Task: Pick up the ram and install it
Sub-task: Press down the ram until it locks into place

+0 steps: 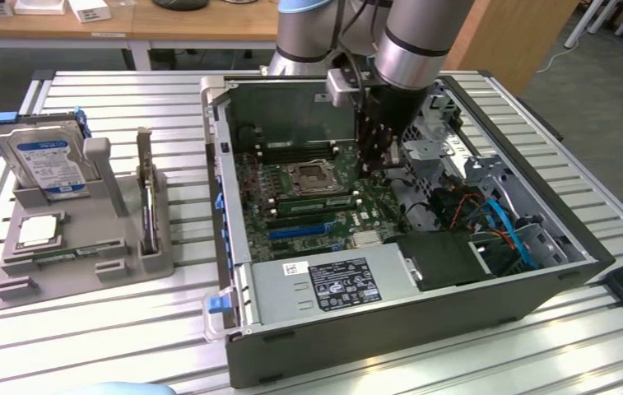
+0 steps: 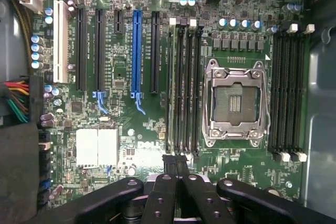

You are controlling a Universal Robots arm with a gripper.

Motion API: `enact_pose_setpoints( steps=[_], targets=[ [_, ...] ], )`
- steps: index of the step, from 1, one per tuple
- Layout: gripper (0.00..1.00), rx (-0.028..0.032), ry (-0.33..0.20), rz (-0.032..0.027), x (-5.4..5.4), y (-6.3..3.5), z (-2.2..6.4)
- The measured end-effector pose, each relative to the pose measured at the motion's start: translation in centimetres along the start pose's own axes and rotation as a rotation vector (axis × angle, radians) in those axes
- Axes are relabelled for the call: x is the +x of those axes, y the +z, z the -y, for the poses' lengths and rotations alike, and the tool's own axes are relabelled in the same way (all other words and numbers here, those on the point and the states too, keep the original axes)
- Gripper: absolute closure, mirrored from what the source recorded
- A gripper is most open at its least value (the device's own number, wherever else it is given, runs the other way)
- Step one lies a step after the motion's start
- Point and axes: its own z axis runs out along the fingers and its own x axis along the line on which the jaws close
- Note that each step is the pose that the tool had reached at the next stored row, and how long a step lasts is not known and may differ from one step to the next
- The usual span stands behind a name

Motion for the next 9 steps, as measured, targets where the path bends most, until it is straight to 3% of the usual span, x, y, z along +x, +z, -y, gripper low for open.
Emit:
enact_pose_setpoints(
  steps=[9],
  targets=[
    [0.90,0.0016,0.000,-0.0014,0.1,1.65,0.04]
  ],
)
